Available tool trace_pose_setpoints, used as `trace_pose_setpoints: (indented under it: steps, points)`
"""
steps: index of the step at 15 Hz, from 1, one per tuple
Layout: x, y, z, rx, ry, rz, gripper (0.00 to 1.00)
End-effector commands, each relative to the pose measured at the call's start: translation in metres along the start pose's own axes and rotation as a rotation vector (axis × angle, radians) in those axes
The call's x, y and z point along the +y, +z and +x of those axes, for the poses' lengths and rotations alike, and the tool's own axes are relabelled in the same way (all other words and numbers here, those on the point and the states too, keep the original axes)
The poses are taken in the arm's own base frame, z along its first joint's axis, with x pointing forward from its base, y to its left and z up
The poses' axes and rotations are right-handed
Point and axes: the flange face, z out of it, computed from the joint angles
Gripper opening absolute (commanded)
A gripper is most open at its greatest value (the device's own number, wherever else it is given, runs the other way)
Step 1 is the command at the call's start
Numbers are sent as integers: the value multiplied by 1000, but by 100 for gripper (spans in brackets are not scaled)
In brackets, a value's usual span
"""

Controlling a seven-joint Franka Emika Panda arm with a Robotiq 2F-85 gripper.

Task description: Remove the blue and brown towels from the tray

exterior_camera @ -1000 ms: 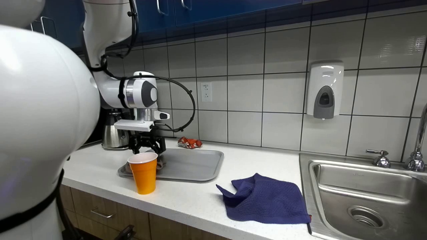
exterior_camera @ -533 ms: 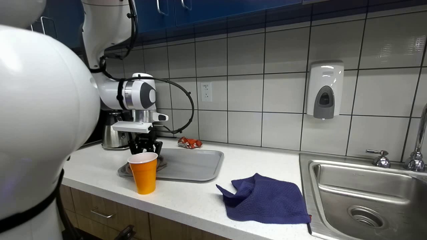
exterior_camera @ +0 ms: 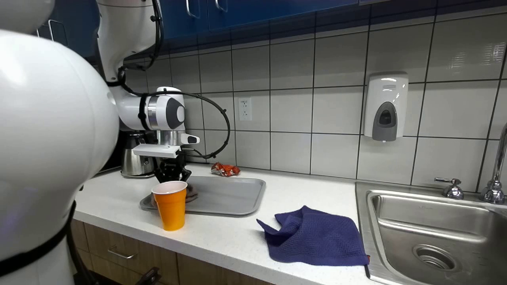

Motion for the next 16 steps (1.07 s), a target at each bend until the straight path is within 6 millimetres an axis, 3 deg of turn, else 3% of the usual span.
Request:
trace_pose_setpoints:
  steps: [1,10,16]
  points:
    - [-5,-8,0,8,-16,1,3]
    - [-18,-45,1,77,-45,-8,3]
    - [-46,-75,5,139,-95,-5,3]
